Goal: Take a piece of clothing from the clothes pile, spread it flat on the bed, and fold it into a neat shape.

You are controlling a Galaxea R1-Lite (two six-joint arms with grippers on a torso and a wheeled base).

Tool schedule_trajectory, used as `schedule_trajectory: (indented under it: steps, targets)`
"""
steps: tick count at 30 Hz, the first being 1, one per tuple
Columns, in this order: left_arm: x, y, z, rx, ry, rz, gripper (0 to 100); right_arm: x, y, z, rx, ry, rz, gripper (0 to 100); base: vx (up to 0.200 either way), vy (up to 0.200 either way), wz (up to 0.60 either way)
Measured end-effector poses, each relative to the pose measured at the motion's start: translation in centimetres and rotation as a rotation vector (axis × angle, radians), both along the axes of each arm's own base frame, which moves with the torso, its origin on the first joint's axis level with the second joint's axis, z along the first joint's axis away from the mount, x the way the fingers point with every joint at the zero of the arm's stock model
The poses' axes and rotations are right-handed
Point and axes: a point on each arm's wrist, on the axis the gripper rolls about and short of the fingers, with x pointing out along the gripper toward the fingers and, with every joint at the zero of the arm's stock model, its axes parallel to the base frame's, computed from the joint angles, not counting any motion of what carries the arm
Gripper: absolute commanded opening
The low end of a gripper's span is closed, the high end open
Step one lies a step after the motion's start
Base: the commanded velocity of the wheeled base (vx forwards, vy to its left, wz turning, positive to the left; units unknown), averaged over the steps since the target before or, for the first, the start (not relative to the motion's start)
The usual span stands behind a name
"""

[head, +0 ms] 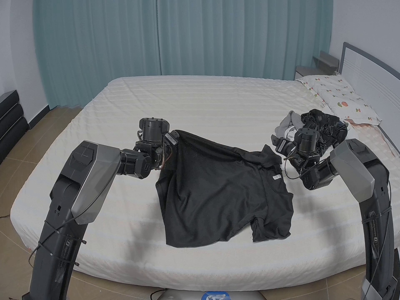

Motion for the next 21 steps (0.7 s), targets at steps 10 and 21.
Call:
schedule_trajectory:
  steps: [10, 21]
  targets:
    - [0.1, 0.8, -0.5, 0.135, 0.038, -0.002, 100, -3.4, -1.2, -2.3, -0.004, 0.17, 0.085, 100, 0.0, 0.0, 0.0]
    - [-1.4, 1.0, -0.2, 0.247, 0.232, -0.221, 100, -7.8, -2.7, -3.8, 0.04, 0.327, 0.186, 100, 0.0, 0.0, 0.0]
